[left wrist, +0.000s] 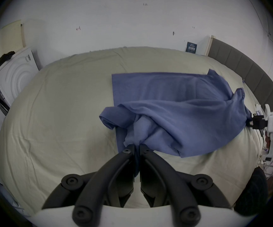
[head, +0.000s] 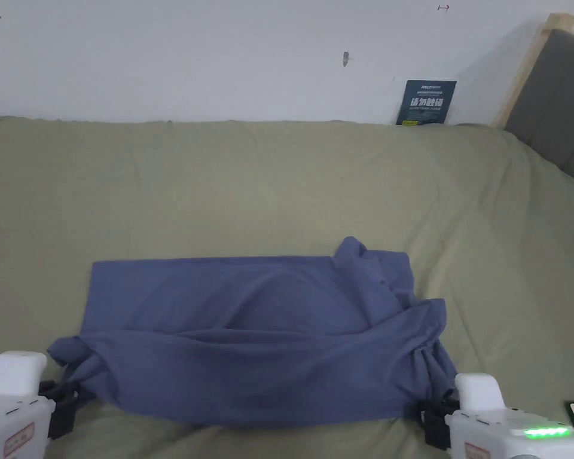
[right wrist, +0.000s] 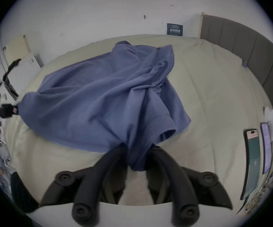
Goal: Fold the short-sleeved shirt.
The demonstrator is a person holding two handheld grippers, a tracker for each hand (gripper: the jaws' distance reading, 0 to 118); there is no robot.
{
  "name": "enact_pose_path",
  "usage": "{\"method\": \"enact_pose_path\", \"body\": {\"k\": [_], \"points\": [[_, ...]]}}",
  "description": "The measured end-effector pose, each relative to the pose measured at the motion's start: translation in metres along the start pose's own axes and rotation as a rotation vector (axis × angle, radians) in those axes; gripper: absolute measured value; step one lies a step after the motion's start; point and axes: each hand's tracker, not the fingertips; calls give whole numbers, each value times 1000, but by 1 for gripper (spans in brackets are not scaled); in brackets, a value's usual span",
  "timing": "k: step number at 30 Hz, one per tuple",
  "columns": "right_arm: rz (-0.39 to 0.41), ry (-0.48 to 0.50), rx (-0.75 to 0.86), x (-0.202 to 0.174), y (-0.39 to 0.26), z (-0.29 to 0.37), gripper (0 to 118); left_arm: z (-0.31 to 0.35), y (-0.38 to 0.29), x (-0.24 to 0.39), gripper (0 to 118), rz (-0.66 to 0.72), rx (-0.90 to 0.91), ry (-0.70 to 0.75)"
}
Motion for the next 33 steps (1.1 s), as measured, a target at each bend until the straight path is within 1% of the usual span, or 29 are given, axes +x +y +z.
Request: {"method": "enact_pose_path", "body": {"k": [2, 3, 7, 9, 11, 13, 15, 16, 17, 18, 20, 22, 23, 24, 25, 26, 27, 28, 29, 30, 31, 33], "points": [[28, -8, 25, -8, 3, 19, 15, 2, 0, 4, 0, -28, -13, -9], [42, 7, 37, -9, 7, 30, 14, 9, 0, 6, 0, -57, -10, 13], [64, 61, 62, -17, 21, 81, 14, 52, 6, 6, 0, -68, 27, -10], [86, 80, 46, -19, 26, 110, 14, 81, 4, 5, 0, -87, 40, -37], [100, 93, 33, -13, 22, 129, 14, 104, -1, 4, 0, -100, 25, -48], [97, 112, 2, -8, 15, 145, 14, 129, -12, 7, 0, -99, 13, -54], [95, 116, -41, -7, -1, 153, 14, 140, -31, 5, 0, -70, -29, -76], [104, 111, -68, -5, -10, 152, 14, 142, -42, 4, 0, -53, -51, -85], [105, 99, -82, -2, -22, 148, 14, 126, -57, -11, 0, -44, -77, -92], [103, 95, -102, -1, -34, 143, 14, 122, -70, -12, 0, -24, -100, -96], [71, 100, -140, 2, -57, 130, 14, 109, -91, -12, 0, 8, -148, -106], [62, 86, -119, 0, -74, 121, 15, 98, -106, -5, 0, 20, -153, -98], [44, 57, -77, -2, -81, 119, 27, 93, -114, -5, 1, 23, -140, -87], [38, 65, -32, -3, -87, 118, 57, 92, -119, -7, 10, 42, -86, -75], [42, 40, 24, -5, -91, 120, 104, 92, -122, -7, 49, 67, -58, -90], [42, 7, 56, 3, -98, 112, 112, 96, -123, -9, 65, 107, -54, -99], [36, 0, 63, 4, -98, 118, 118, 103, -123, -10, 79, 124, -44, -70], [24, 20, 95, 3, -97, 128, 118, 112, -124, -11, 92, 126, -21, -59], [22, 22, 165, -2, -96, 145, 118, 131, -124, -12, 105, 128, 57, -60], [13, 34, 198, -11, -92, 166, 118, 146, -124, -10, 102, 127, 114, -31], [25, 35, 243, -19, -89, 181, 118, 160, -124, -5, 102, 112, 156, 14], [45, 15, 403, -30, -89, 209, 118, 196, -127, 15, 102, 37, 317, 77]]}}
